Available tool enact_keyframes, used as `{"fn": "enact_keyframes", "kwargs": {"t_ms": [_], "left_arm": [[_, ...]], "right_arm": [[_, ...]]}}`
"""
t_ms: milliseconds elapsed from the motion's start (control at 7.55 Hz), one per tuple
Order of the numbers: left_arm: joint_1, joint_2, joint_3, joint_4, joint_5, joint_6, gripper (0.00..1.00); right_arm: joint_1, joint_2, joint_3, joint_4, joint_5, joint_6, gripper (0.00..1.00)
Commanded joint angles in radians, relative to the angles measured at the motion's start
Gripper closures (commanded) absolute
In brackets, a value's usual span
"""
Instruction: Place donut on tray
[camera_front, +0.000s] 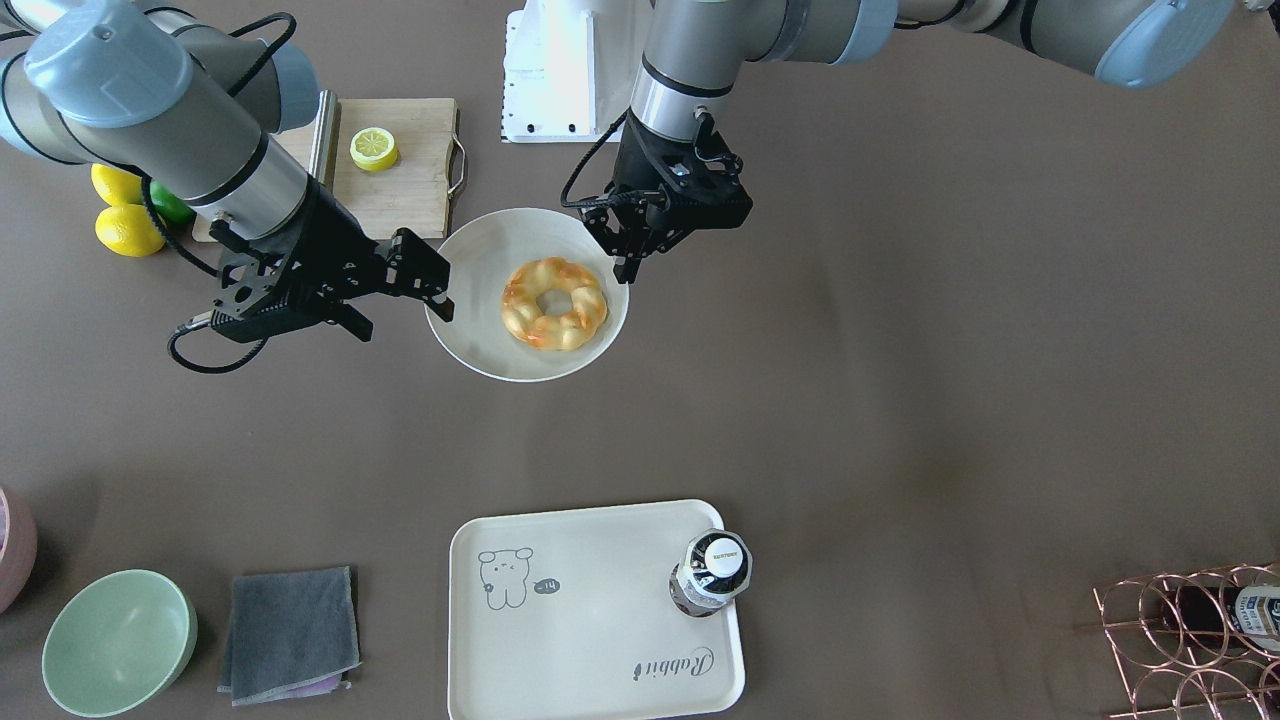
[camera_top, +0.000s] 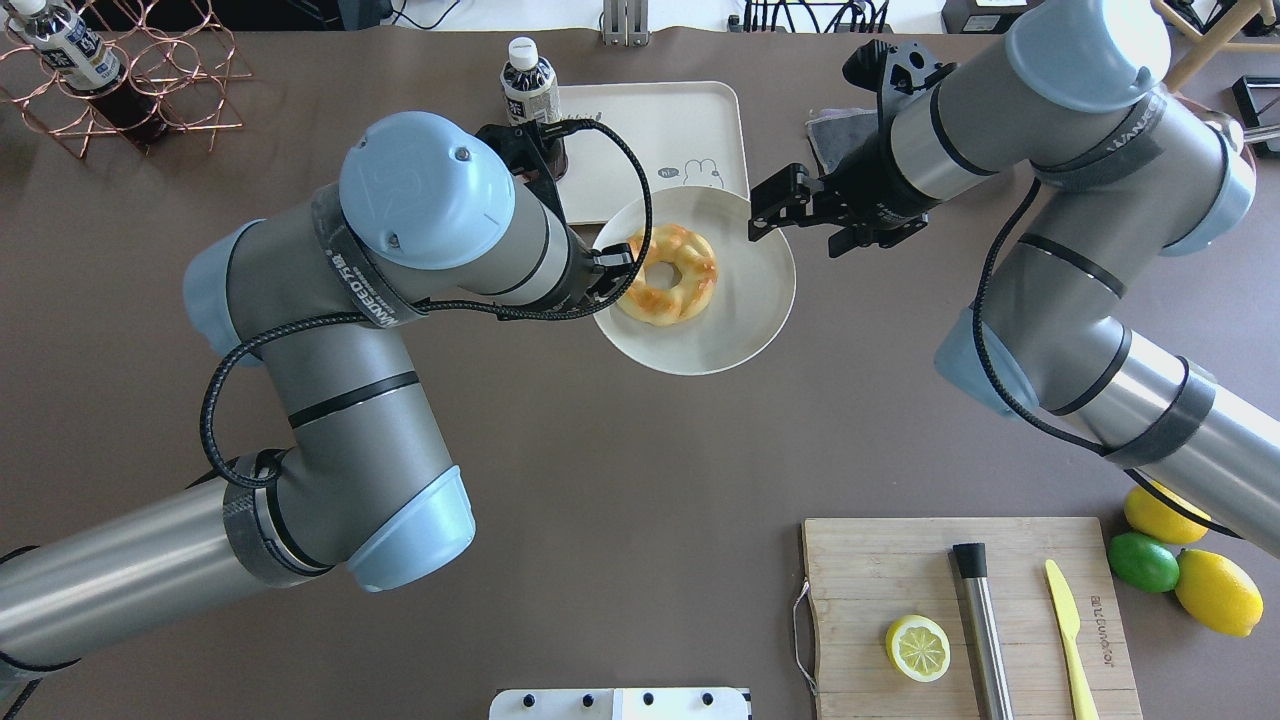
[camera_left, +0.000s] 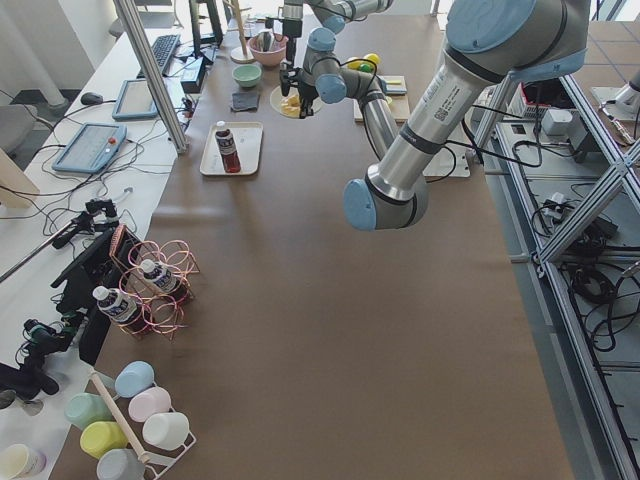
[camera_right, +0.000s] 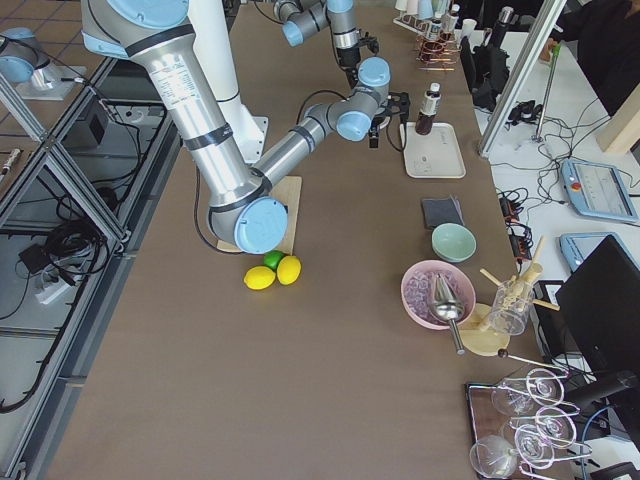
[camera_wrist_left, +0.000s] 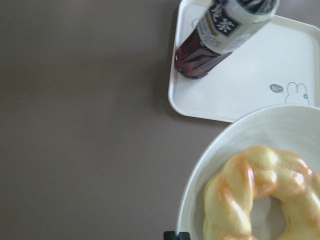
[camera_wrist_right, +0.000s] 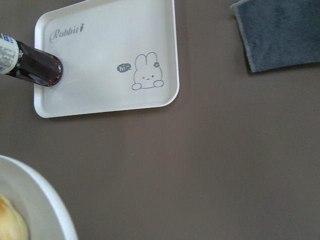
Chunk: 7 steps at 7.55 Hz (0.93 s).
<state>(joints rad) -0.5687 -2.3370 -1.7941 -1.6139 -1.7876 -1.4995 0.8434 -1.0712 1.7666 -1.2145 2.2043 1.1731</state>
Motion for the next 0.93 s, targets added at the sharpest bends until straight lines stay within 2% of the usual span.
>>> {"fn": "enact_keyframes", "kwargs": {"t_ms": [0,265,795], "left_arm": [[0.026,0.001,0.013,-0.003,0.036,-0.014,1.00],[0.024,0.004,0.018,-0.001,0.036,-0.013,1.00],[0.023,0.008,0.018,-0.004,0.037,-0.008,1.00]], "right_arm": [[-0.050,0.039,0.005,0.016,-0.015,0.054,0.00],[-0.055,0.022,0.007,0.009,-0.044,0.037,0.00],[-0.044,-0.009,0.008,0.000,-0.044,0.011,0.00]]}}
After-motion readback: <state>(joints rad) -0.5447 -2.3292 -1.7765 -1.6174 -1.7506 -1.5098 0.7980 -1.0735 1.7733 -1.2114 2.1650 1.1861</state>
